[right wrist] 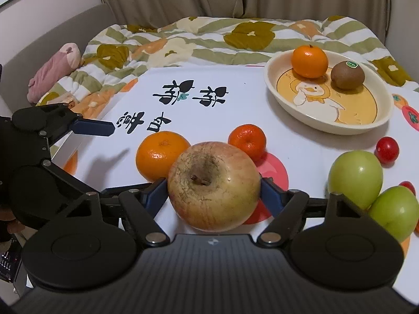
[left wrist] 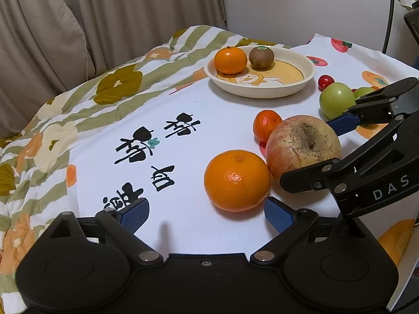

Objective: Organize fruits
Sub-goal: 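Grasp the red apple with the right tool while the left tool grasps the orange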

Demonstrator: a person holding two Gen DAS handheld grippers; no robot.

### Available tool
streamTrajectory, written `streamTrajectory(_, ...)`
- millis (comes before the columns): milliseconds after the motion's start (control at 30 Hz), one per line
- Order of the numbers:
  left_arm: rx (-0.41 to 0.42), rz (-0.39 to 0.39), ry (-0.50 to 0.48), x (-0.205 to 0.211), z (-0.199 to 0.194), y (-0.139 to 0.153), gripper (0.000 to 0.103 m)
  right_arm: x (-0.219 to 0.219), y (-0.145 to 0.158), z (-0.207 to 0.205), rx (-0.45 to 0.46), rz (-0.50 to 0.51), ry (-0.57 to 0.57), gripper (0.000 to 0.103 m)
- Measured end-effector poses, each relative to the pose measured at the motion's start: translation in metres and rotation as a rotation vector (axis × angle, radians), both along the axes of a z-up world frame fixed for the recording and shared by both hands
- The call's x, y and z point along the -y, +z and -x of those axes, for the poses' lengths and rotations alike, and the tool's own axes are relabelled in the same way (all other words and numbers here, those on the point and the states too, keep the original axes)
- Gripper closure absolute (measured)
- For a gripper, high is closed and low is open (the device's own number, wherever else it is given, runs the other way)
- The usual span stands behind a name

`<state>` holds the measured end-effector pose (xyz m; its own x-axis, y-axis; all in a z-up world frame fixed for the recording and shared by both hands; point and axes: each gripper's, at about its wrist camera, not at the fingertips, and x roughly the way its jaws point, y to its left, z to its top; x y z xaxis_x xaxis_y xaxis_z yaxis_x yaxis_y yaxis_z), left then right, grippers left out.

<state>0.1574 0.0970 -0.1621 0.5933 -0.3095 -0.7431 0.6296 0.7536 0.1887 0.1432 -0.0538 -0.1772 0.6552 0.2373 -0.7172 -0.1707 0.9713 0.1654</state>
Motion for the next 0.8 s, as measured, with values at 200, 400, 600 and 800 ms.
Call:
streamTrajectory(200,0.018,-0.015,-0.036,0.006,-0.002,-0.001,0.006,0.000,0.000,0.001,0.003,0.000,0.000,0.013)
streamTrajectory(400,0.033,-0.017,-0.062,0.012,-0.005,-0.001,0.006,0.008,0.003,0.003,-0.010,0.002,-0.035,0.013)
streamTrajectory(600,0.027,-0.012,-0.096,0.020,-0.007,-0.003,0.011,0.019,0.003,0.008,-0.015,0.011,-0.073,0.013)
streamTrajectory(800,0.005,-0.016,-0.120,0.025,-0.008,-0.006,0.025,0.024,0.004,0.011,-0.016,0.016,-0.091,0.013)
